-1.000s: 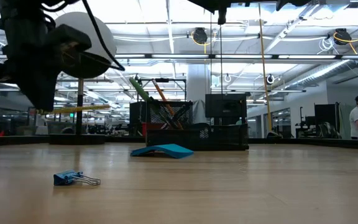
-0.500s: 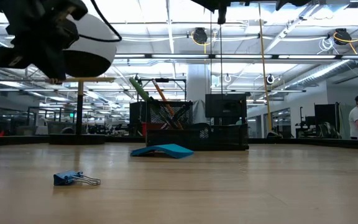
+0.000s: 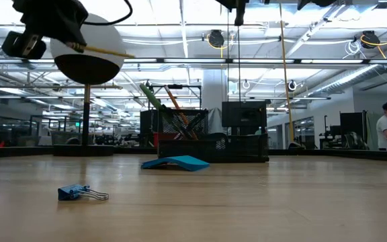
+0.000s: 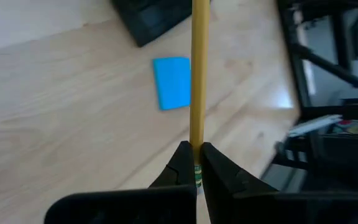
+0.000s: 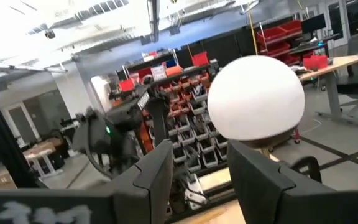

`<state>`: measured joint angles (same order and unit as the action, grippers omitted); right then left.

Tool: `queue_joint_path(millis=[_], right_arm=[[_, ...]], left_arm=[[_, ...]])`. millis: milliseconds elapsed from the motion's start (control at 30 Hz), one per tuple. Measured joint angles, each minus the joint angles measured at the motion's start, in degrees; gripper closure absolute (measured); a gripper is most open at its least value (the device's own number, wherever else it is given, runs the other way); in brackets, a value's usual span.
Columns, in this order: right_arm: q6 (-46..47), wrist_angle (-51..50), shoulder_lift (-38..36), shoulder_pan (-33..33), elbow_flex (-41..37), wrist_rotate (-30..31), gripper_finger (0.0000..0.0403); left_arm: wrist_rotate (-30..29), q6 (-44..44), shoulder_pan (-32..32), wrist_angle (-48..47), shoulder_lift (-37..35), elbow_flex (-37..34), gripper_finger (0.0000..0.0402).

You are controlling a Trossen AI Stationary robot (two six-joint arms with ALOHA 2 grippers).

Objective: Pick and place office supplies into organizer
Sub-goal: Put the yellow pencil into the black desk organizer

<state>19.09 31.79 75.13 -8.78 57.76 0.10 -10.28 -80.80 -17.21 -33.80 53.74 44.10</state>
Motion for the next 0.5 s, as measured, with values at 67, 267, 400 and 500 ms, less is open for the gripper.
queue_joint_path(millis=[67,267,400,500], right_arm=[[-0.22,-0.33,0.07,0.00,0.00,0.00,0.0258],[-0.26,0.11,0.04,0.00,0.00,0.23,0.0259],[-0.44,0.49,0.04,-0.02,0.00,4.20,0.0262],[-3.17,1.28,0.04,-0.03,0.00,4.38,0.0261]], left_arm=[[0.42,0.21,0.05,0.98,-0.51,0.02,0.0401],[3.44,3.36,1.34,6.55,-1.48,0.04,0.0401],[5.20,5.34,2.94,11.55,-1.96,0.07,0.0401],[6.30,6.09,4.63,15.34,-2.05,0.13,0.0401]])
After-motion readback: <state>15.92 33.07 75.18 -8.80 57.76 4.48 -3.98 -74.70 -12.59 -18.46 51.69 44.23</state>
